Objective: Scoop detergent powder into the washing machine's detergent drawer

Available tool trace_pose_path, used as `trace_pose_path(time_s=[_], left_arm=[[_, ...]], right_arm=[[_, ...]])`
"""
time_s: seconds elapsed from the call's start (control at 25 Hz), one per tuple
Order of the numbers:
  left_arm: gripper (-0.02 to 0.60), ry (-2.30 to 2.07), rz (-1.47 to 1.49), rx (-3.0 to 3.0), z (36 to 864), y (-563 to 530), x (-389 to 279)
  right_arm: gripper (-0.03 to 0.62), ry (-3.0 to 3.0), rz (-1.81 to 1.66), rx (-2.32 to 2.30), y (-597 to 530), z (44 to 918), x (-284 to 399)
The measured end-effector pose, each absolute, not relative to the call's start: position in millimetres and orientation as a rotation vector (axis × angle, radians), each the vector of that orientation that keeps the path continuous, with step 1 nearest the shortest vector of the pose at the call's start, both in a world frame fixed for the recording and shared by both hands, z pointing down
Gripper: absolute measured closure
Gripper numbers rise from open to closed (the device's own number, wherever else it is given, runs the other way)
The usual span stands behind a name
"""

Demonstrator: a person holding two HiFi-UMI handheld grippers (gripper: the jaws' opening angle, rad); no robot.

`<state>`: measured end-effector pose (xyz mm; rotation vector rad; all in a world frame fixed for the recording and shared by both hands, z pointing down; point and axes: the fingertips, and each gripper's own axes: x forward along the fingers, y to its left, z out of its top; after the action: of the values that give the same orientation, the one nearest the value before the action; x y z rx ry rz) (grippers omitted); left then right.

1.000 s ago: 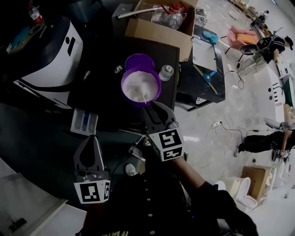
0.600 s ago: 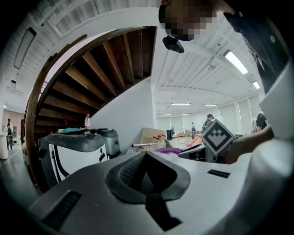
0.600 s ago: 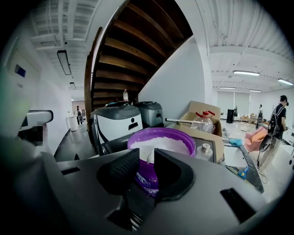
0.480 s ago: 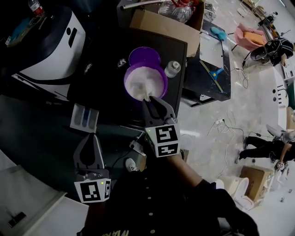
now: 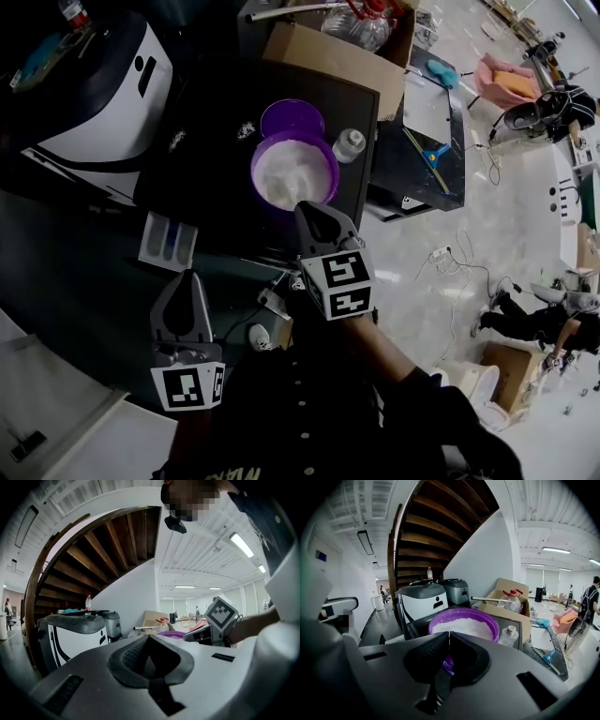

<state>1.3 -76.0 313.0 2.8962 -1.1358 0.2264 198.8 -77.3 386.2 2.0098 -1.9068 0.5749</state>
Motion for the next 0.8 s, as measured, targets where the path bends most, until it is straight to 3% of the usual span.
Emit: trace_pose_path(time_s=[0.8], left_arm=[[0.568, -1.153, 0.227, 2.850, 322.0, -77.7, -2.3]], right_arm=[[0.562, -2.081, 0.873, 1.869, -92.8, 390.6, 187.2]])
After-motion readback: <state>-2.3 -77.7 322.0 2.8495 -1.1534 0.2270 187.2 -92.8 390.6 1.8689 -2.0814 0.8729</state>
